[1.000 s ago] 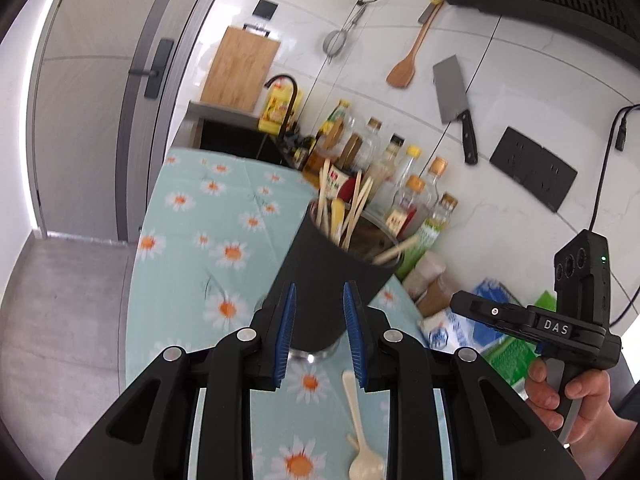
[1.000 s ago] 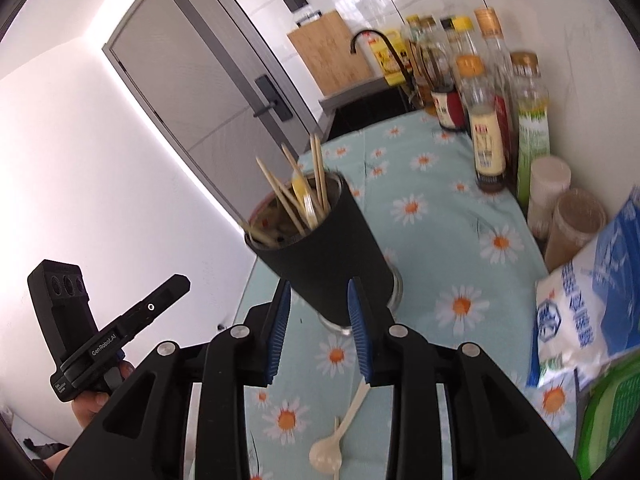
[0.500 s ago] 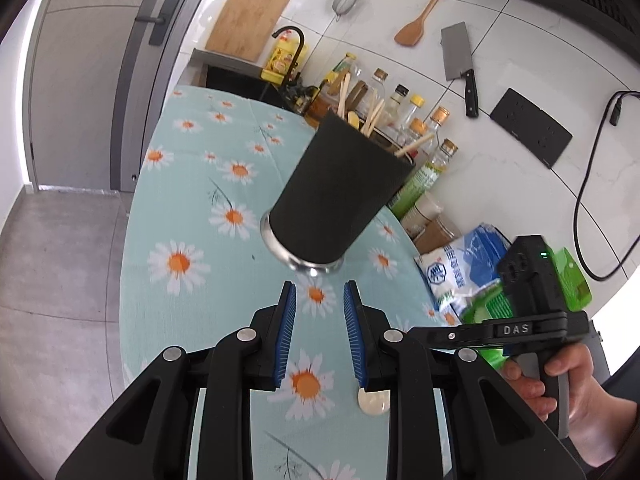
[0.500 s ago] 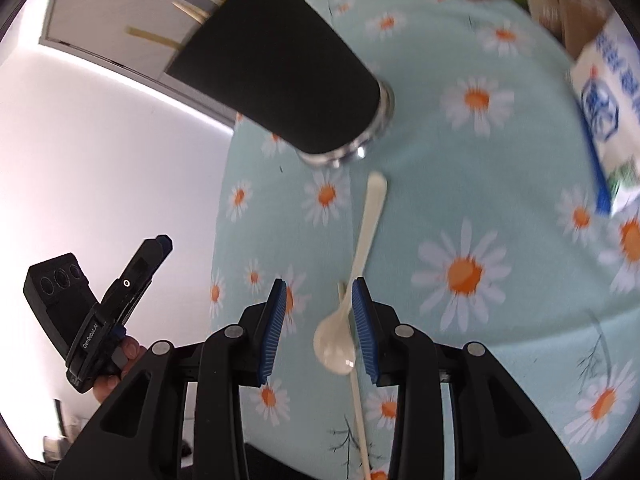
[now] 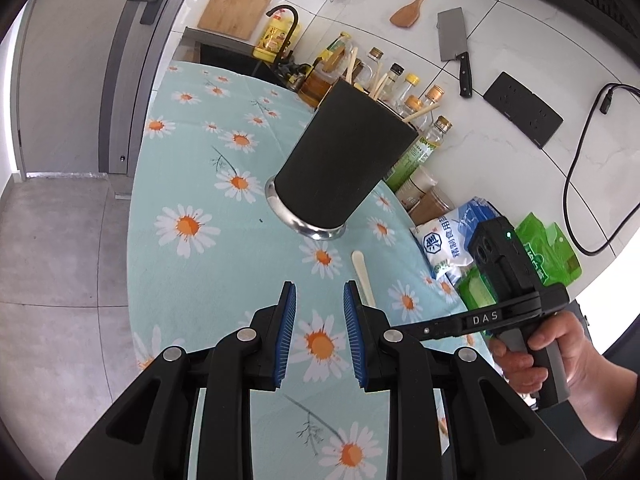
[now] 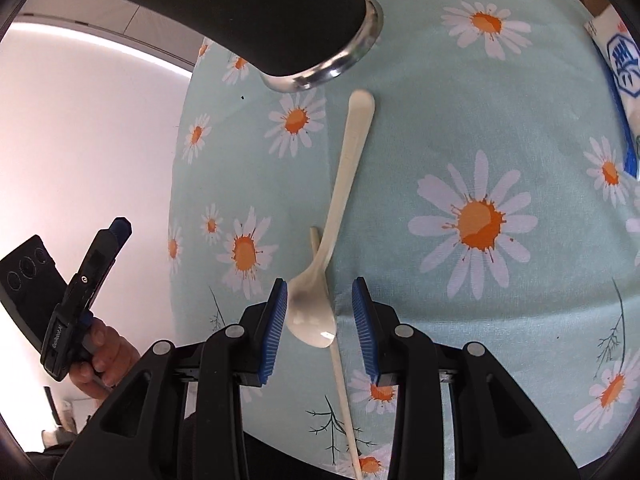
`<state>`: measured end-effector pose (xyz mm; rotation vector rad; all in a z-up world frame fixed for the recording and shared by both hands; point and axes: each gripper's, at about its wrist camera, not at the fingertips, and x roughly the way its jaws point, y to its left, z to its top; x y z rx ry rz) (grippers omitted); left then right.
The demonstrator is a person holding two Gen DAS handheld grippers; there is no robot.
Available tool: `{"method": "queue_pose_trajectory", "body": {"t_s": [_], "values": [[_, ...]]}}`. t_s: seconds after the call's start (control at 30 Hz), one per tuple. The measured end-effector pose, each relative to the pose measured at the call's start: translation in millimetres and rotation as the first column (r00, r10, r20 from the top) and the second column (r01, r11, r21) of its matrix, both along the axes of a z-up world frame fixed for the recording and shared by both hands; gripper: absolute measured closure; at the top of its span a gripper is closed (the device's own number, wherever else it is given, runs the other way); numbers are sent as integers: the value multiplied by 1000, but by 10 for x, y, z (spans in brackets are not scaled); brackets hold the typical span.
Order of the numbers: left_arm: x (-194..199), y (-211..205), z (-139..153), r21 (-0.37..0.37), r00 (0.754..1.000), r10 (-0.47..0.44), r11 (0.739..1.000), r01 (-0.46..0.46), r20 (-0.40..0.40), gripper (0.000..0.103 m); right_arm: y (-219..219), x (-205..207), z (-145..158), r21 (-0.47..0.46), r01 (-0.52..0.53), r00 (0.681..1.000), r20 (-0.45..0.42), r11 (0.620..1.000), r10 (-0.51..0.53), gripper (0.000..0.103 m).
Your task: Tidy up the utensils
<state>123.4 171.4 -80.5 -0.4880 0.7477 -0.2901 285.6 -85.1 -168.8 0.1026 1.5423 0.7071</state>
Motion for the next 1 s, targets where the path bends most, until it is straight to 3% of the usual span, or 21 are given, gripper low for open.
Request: {"method": "queue_pose_trajectory", "body": {"t_s": [0.07,0.57,1.0], "values": [[-16,35,-26,-5,1000,-3,1000,3,-2,79,87,-51,-7,-26,-27,1000,7,999,27,75],[-38,417,-258,-72,1000,1,997,-4,-30,79,669,-103,-23,-100,-36,998,57,994,42,91],[49,314,-293,-82,998,-47,996,43,-47,79,558,-140,137,-29,-39,999,34,999,40,99]]}}
